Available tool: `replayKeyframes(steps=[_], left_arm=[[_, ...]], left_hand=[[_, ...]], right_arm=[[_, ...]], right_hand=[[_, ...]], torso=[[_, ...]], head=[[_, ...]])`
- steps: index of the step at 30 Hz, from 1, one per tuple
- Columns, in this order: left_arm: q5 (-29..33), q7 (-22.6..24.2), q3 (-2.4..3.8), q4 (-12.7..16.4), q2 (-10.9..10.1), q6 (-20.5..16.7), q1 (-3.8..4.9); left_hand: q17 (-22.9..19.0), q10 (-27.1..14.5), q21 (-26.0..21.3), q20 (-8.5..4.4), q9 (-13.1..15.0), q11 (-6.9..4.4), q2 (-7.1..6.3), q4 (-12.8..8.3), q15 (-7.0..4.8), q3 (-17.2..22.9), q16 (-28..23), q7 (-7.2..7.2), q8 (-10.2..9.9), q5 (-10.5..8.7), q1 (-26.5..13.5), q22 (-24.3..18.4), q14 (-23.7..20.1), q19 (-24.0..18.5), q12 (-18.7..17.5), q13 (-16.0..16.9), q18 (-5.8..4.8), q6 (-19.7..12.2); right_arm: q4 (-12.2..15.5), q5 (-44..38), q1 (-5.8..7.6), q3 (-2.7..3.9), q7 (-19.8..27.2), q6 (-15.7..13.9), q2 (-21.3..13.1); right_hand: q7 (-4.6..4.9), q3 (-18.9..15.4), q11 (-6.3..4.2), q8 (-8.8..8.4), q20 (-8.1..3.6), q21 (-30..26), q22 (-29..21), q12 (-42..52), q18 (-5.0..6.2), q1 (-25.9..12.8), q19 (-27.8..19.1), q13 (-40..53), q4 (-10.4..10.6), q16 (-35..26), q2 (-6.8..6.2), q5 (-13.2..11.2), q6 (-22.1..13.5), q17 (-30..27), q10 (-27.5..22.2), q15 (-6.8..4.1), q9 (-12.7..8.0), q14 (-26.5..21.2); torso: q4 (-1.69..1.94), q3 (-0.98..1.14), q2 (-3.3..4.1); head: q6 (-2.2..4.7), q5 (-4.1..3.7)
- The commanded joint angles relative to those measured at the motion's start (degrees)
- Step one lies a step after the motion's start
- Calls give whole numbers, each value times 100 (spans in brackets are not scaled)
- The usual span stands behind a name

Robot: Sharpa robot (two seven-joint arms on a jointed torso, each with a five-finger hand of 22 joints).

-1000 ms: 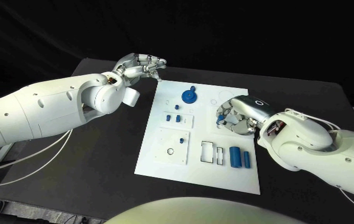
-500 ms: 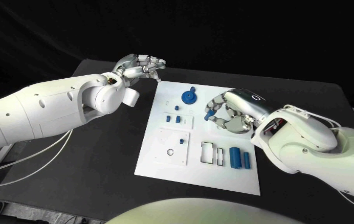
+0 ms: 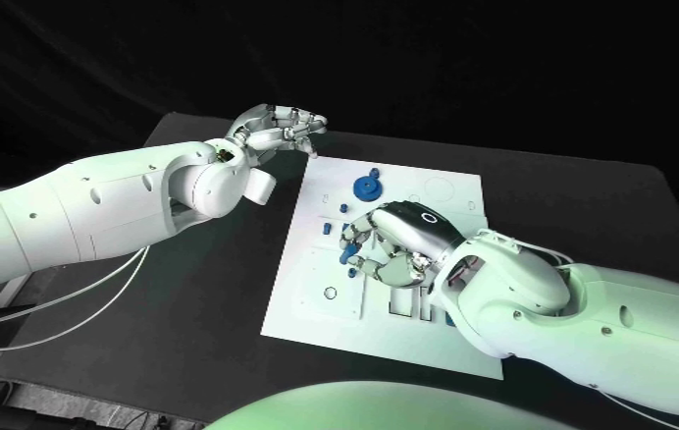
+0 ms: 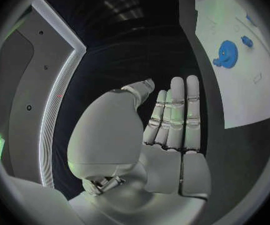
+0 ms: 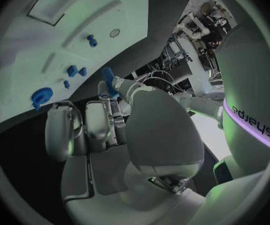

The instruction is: Assemble the parts on the task board

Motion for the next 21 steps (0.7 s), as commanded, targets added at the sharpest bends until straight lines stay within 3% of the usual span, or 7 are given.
replayKeyframes(steps=[1,9,21], left_arm=[[12,31,4,10,22,112,3],[13,21,4,5,39,125,3],[13,6,4,8,43,137,3]], left_hand=[[-6,-23,-20,26,3,-8,59,-5,21,-32,-32,12,-27,13,20,-5,-29,6,20,5,73,-31],[-6,-23,-20,26,3,-8,59,-5,21,-32,-32,12,-27,13,20,-5,-29,6,20,5,73,-31],[-6,-23,-20,26,3,-8,59,-5,21,-32,-32,12,-27,13,20,-5,-29,6,20,5,73,-31]], right_arm=[[-87,-51,-111,-11,238,92,91],[-367,-87,-427,-45,331,186,356],[-543,-157,-588,-72,296,393,493]], right_hand=[[14,14,15,185,-44,-30,997,-32,-59,-13,182,0,-32,18,-12,-6,6,-4,33,-25,272,-4],[20,22,19,187,-43,-41,994,-43,-57,-7,179,0,-43,17,-8,1,-3,-6,32,-23,278,-5],[27,25,24,188,-41,-45,994,-53,-57,-10,178,0,-48,16,-7,4,-13,-8,30,-20,282,-5]], torso=[[-2,-4,4],[3,5,6],[-3,5,3]], head=[[-17,39],[-48,114],[-91,171]])
